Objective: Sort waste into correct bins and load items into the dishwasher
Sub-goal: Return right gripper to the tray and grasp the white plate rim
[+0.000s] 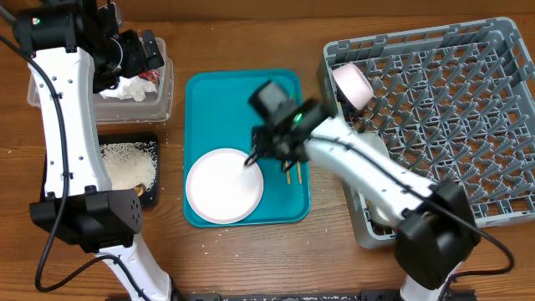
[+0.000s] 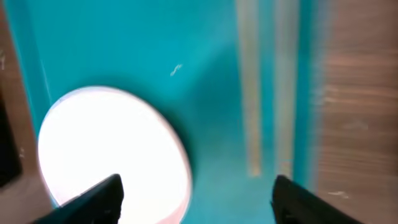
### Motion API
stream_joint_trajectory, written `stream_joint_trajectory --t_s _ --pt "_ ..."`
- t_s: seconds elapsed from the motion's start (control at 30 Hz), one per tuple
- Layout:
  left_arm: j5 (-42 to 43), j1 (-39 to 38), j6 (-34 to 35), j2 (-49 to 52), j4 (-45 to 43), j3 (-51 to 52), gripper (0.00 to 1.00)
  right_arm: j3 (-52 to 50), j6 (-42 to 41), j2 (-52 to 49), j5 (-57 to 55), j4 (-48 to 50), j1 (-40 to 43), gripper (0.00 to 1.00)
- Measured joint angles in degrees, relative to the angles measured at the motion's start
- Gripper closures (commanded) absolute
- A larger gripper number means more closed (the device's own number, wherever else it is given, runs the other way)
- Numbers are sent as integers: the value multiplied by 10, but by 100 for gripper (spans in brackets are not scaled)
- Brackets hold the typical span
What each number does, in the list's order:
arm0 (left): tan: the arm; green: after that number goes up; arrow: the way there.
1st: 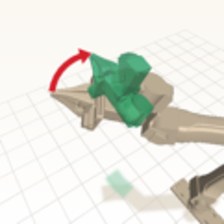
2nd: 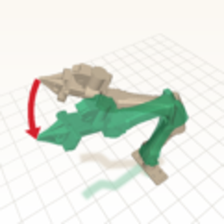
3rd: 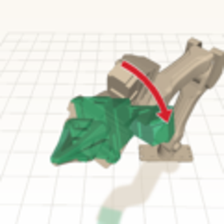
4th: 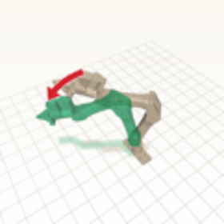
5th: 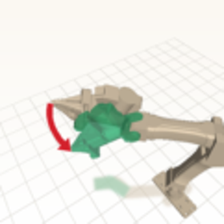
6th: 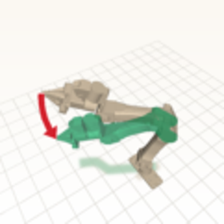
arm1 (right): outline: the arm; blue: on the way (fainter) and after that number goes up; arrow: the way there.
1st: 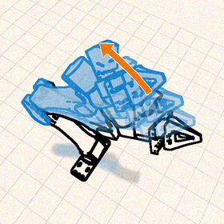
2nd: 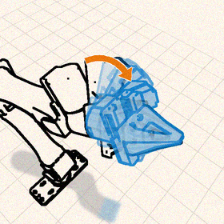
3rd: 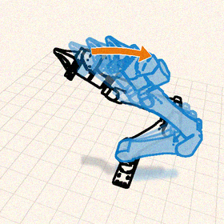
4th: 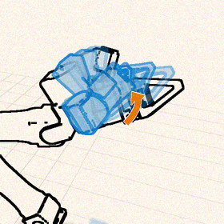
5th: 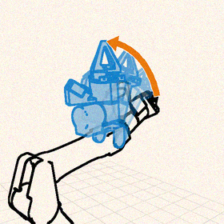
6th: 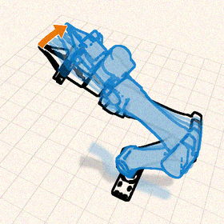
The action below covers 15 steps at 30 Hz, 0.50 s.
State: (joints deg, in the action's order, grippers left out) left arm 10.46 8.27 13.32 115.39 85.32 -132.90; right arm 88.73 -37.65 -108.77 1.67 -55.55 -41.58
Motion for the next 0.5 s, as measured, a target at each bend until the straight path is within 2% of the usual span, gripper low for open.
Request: stream_joint_trajectory --t_s 0.1,0.2,0.5 --pt "0 0 0 0 0 0 0 -59 0 -7 31 65 -25 34" --pt "0 0 0 0 0 0 0 -104 -7 -21 50 101 -37 44" --pt "0 0 0 0 0 0 0 -145 -26 -43 80 158 -35 67"
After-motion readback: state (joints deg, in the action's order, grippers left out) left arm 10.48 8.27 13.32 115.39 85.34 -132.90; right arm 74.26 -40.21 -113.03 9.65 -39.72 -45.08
